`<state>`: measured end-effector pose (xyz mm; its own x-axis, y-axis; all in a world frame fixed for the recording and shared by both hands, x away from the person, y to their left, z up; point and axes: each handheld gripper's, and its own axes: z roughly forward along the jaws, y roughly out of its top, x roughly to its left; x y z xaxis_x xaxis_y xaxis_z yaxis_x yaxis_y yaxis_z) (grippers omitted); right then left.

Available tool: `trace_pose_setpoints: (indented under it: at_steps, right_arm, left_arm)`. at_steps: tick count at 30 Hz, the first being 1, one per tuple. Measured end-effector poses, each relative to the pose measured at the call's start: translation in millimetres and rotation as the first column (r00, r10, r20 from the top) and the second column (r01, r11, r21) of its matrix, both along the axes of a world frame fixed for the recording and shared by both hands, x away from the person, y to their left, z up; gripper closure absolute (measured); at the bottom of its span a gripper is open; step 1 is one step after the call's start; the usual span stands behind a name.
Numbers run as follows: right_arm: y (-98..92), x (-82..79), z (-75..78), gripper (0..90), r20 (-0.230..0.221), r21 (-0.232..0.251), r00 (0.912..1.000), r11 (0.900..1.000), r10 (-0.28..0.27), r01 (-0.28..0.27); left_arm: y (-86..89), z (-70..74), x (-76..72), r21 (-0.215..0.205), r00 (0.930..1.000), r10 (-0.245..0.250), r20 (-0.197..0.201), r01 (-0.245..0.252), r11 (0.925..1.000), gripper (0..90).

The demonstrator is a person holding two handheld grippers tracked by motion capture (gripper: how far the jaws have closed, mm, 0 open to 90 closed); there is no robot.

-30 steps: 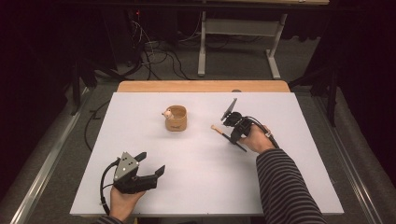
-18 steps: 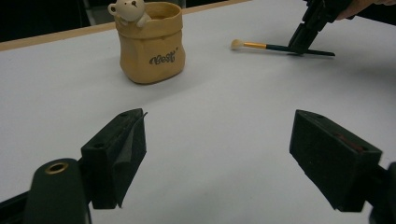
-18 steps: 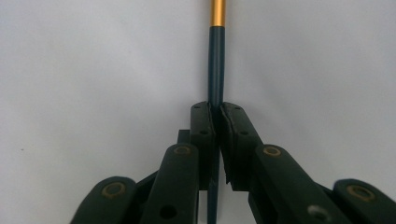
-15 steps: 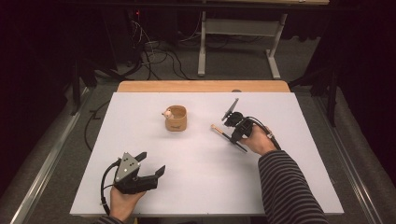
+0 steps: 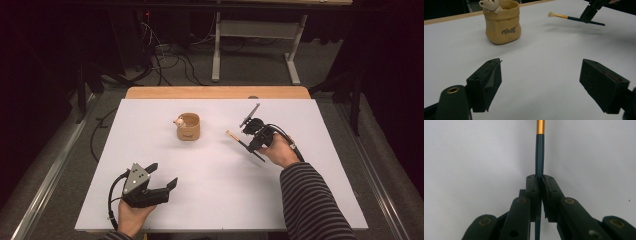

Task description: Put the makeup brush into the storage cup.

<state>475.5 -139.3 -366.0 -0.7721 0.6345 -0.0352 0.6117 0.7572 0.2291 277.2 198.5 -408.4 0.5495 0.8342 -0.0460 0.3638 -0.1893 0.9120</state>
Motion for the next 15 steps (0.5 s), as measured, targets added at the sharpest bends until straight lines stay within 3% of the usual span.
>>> trace_pose_setpoints:
  at_steps: [1,4,7,15]
  right_arm:
    - [0.2,-2.0,1.6,86.0,0.0,0.004,0.9999,1.0,-0.016,0.016]
    - [-2.8,-3.9,5.6,86.1,0.019,0.025,0.9997,1.0,0.012,-0.012]
    - [-3.9,-8.5,10.3,86.1,0.017,0.043,0.9997,0.999,-0.017,0.016]
    - [-14.7,-17.9,15.8,86.0,0.039,0.109,0.9991,0.994,-0.013,0.009]
  left_arm:
    - [0.0,0.0,0.0,0.0,1.0,0.0,-0.001,0.0,1.0,18.4]
    - [0.6,0.2,0.0,-0.003,1.0,0.001,-0.004,-0.001,1.0,18.2]
    - [0.9,0.3,-0.1,-0.012,1.0,0.0,-0.009,0.0,0.9999,18.2]
    - [2.4,1.7,-0.3,-0.056,0.9994,-0.005,-0.035,0.003,0.9985,19.4]
